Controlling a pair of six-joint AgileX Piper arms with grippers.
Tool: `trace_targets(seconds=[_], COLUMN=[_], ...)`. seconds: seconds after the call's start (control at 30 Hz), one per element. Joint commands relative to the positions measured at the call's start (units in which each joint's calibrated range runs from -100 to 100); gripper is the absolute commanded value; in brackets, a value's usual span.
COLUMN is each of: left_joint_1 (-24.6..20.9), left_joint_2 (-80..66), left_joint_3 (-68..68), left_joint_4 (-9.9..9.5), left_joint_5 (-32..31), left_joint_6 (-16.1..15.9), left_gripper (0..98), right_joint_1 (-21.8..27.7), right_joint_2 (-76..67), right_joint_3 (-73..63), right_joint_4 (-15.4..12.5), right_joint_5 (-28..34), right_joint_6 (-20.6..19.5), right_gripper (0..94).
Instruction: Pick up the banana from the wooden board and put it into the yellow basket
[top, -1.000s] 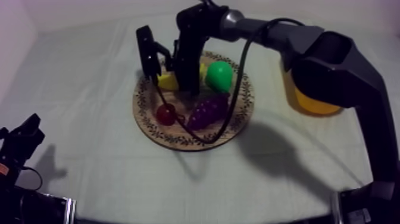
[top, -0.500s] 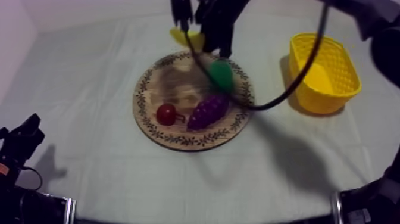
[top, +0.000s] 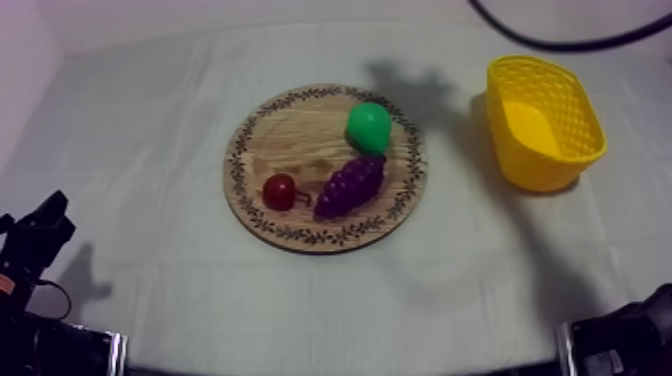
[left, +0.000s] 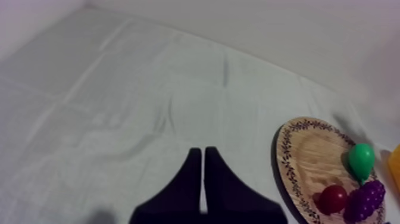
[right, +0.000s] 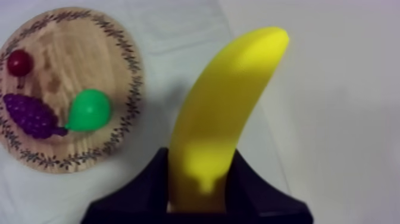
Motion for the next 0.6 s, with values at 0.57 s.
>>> trace_targets(seconds=[0.57], left_joint_1=[-0.01], left_joint_2=[-0.03], left_joint_3=[0.03], left_joint_4=[-0.01], left_joint_5=[-0.02], left_joint_6=[-0.01], left_gripper=[0.1], right_joint_1=[15.19], right_joint_2=[2.06], right_joint_3=[10.35], right_joint_4=[0.94], right_joint_5=[2.43], right_joint_6=[-1.03], right_gripper=[11.3])
